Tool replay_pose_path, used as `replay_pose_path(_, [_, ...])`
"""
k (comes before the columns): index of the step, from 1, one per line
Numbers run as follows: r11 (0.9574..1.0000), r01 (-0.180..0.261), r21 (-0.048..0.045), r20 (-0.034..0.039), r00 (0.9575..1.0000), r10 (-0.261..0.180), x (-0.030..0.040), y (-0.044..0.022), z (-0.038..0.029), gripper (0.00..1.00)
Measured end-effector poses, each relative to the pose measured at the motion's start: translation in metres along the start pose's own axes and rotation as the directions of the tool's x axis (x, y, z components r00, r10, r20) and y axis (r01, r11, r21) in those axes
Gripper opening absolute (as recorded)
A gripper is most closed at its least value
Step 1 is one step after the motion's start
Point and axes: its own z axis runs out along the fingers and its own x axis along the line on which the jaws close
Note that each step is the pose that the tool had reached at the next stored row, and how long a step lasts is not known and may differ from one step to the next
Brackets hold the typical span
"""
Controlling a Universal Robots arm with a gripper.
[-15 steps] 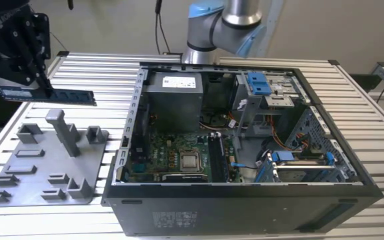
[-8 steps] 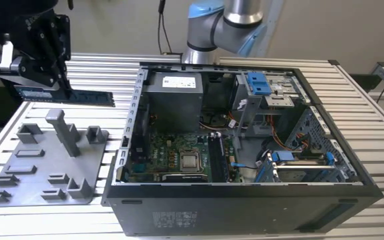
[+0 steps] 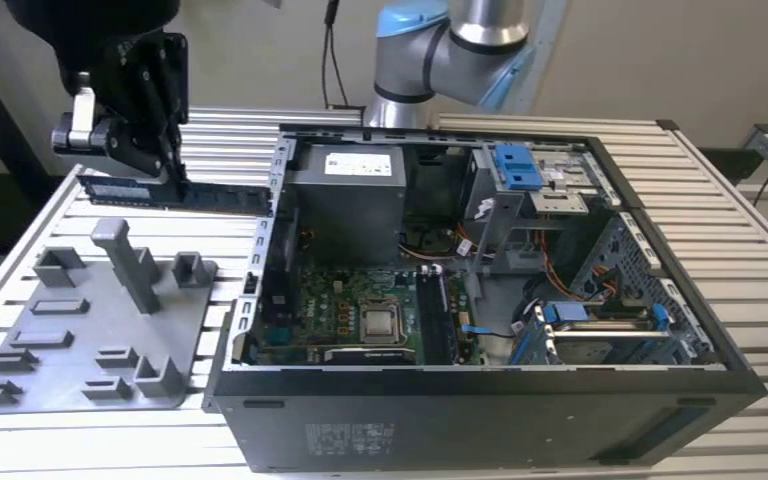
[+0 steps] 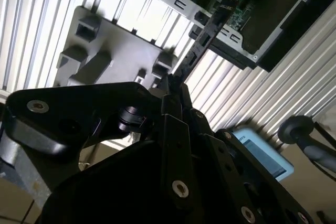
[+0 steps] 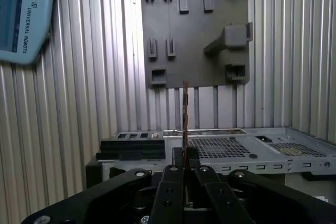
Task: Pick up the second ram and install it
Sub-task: 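Pick up the second ram and move it above second insertion slot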
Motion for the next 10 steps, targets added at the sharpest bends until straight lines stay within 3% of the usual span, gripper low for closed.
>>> replay_pose_path(10, [1.0, 0.0, -0.004, -0.0002, 1.0, 0.0, 0.0016, -0.0419, -0.0008, 0.14])
